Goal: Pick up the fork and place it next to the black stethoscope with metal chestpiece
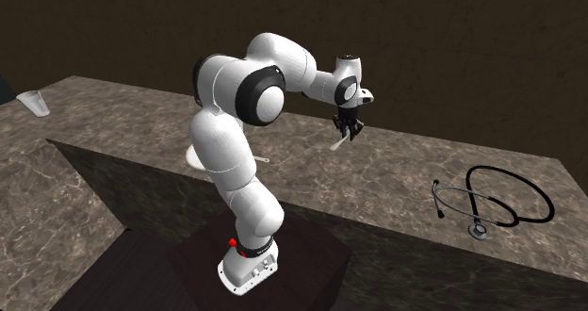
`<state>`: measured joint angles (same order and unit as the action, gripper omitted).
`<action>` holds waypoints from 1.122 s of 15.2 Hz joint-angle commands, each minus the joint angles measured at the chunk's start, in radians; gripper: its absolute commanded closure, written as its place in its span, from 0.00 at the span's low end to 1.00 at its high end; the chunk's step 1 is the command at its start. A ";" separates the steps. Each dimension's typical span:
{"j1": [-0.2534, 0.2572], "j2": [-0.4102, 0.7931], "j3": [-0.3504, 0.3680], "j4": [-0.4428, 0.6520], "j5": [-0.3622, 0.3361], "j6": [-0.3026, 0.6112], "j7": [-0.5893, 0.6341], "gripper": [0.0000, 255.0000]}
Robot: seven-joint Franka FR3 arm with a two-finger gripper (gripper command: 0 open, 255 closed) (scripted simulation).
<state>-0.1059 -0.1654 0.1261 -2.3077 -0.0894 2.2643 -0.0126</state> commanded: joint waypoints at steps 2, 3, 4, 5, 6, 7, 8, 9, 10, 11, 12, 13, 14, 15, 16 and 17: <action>-0.024 0.072 -0.029 0.078 -0.007 -0.002 -0.049 1.00; -0.032 0.098 -0.039 0.107 -0.008 -0.004 -0.068 1.00; -0.041 0.123 -0.048 0.137 -0.008 -0.007 -0.086 1.00; -0.049 0.149 -0.057 0.168 -0.008 -0.011 -0.104 1.00; -0.057 0.176 -0.066 0.200 -0.007 -0.015 -0.122 1.00; -0.066 0.203 -0.073 0.233 -0.005 -0.020 -0.139 1.00; -0.074 0.230 -0.081 0.268 -0.003 -0.026 -0.157 1.00; -0.082 0.258 -0.088 0.303 -0.001 -0.033 -0.174 1.00; -0.091 0.287 -0.095 0.340 0.002 -0.040 -0.191 1.00; -0.099 0.316 -0.101 0.379 0.005 -0.048 -0.208 1.00; -0.107 0.345 -0.106 0.419 0.008 -0.058 -0.225 1.00; -0.116 0.375 -0.112 0.460 0.012 -0.068 -0.241 1.00; -0.124 0.406 -0.117 0.503 0.015 -0.079 -0.257 1.00; -0.133 0.438 -0.121 0.548 0.019 -0.092 -0.272 1.00; -0.142 0.470 -0.125 0.595 0.023 -0.105 -0.288 1.00; -0.151 0.504 -0.128 0.644 0.027 -0.120 -0.303 1.00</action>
<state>-0.2470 0.2986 0.0021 -1.7197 -0.0665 2.1590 -0.2978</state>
